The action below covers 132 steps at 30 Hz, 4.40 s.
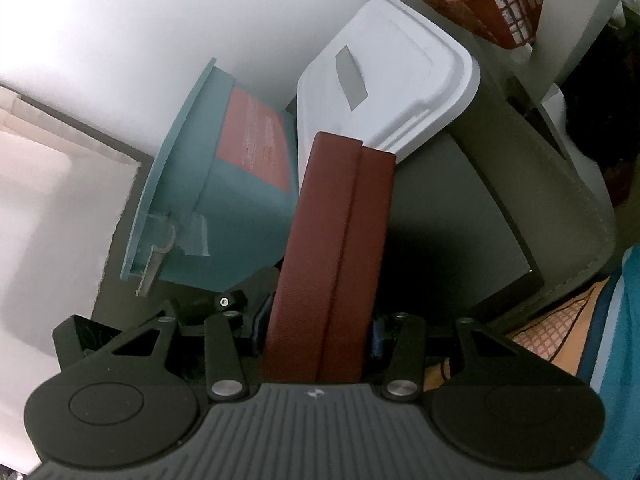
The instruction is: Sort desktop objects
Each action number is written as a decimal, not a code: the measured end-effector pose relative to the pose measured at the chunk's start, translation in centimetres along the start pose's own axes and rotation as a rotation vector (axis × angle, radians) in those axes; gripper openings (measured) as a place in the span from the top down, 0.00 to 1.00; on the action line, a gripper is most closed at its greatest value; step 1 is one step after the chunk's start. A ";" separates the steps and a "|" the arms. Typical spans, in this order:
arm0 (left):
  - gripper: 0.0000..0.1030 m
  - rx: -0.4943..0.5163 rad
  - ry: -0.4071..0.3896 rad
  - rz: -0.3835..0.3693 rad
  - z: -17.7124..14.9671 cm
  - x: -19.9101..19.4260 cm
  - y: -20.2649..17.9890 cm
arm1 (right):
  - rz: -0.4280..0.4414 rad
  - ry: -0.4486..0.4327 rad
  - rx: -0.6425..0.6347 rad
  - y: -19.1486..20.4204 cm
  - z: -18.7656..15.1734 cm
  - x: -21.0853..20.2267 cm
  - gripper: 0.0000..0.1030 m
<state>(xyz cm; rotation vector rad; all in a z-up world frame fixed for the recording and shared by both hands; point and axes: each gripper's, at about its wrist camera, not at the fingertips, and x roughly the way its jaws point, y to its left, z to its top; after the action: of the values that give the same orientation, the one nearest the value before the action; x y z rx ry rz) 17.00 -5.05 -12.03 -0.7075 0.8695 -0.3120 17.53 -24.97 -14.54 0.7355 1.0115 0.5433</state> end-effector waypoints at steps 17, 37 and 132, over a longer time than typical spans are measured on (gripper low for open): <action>0.42 0.043 -0.001 0.041 0.7 2.3 -2.9 | -0.010 -0.005 -0.024 0.5 -0.5 0.3 0.53; 0.36 0.104 -0.011 0.132 0.8 -5.3 -2.8 | 0.046 -0.094 0.039 0.3 -0.3 -1.8 0.57; 0.35 0.142 -0.169 0.214 -0.4 -17.0 4.6 | 0.118 -0.488 -0.492 15.5 2.1 -3.5 0.57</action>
<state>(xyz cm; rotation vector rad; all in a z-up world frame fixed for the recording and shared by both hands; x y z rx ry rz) 6.03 6.96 -5.33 -0.4960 0.7467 -0.1192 16.79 -18.07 -0.07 0.4517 0.3572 0.6441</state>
